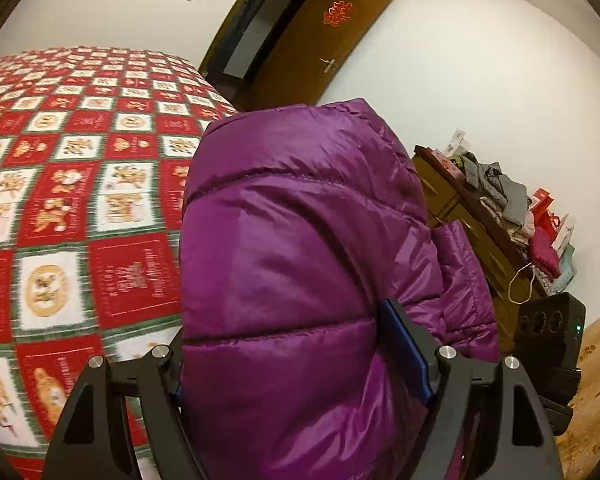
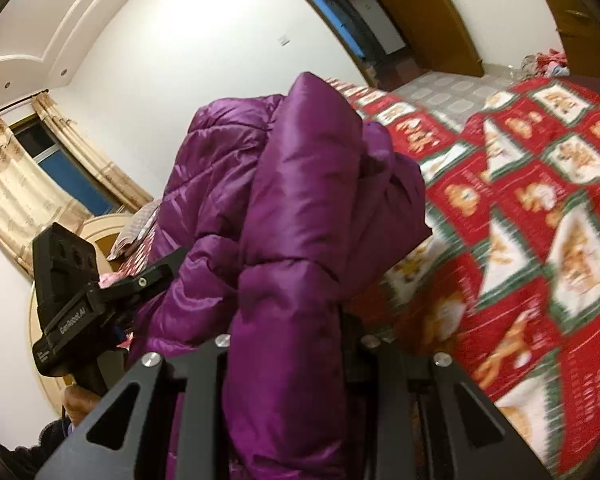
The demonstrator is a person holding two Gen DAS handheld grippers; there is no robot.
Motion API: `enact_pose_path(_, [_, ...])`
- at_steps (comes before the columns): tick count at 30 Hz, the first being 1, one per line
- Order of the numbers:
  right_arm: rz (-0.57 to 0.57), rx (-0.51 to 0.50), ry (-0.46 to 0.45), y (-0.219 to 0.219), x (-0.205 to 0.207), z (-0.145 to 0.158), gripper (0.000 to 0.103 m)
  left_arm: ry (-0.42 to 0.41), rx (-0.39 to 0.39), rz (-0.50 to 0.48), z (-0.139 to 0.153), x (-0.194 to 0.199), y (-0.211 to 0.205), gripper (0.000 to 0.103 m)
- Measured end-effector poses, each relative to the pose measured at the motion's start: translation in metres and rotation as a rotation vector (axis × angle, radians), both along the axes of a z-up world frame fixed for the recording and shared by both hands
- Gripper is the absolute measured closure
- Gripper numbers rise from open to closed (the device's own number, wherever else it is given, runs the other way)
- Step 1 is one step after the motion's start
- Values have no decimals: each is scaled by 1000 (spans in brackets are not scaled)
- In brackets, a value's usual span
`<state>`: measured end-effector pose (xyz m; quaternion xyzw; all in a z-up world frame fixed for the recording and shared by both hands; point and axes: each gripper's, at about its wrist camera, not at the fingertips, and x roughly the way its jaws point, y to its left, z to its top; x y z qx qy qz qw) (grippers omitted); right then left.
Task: Fold large clothes
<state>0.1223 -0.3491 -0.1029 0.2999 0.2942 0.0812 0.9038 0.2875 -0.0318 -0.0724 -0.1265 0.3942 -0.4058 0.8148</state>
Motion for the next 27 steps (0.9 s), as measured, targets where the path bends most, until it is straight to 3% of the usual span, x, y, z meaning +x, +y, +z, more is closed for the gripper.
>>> enact_pose_path(6, [-67, -39, -20, -29, -5, 15, 74, 27, -23, -34, -2, 6, -31, 24])
enact_pose_path(12, [-98, -52, 5, -59, 11, 5, 74, 83, 4, -24, -17, 23, -55, 24])
enact_pose_path(19, [-98, -85, 77, -94, 36, -22, 74, 201, 98, 37, -58, 45, -70, 24])
enact_pose_path(27, [-124, 7, 97, -115, 51, -52, 73, 192, 185, 86, -61, 54, -71, 24])
